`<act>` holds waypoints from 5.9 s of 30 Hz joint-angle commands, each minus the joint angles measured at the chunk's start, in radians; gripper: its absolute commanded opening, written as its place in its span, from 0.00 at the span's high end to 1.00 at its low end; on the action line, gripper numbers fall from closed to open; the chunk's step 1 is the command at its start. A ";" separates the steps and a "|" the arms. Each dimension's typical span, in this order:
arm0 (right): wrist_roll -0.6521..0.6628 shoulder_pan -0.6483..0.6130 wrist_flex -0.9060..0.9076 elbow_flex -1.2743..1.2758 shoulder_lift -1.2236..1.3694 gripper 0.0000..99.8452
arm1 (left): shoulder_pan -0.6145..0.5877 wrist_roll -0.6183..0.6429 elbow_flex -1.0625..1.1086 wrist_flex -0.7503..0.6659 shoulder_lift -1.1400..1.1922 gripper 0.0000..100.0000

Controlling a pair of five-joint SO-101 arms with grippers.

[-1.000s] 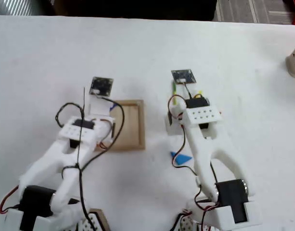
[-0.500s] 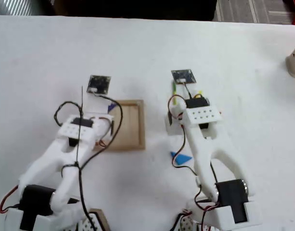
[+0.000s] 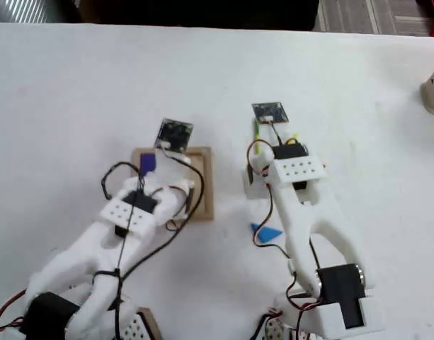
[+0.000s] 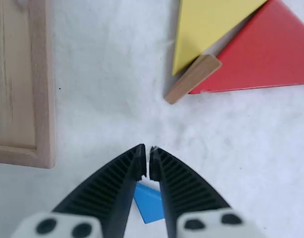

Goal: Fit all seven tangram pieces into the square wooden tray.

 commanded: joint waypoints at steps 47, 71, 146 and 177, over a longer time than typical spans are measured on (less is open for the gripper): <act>0.015 0.004 -0.018 -0.002 -0.031 0.98 | -0.371 0.005 -0.215 -0.077 0.084 0.97; 0.017 -0.001 -0.030 -0.003 -0.031 0.98 | -0.369 -0.089 -1.053 0.405 0.852 0.98; 0.075 -0.260 -0.252 -0.104 0.216 0.82 | -0.657 -0.089 -0.393 0.074 0.337 0.98; -0.038 -0.091 0.143 -0.137 0.119 0.91 | -0.654 -0.089 -0.393 0.074 0.341 0.98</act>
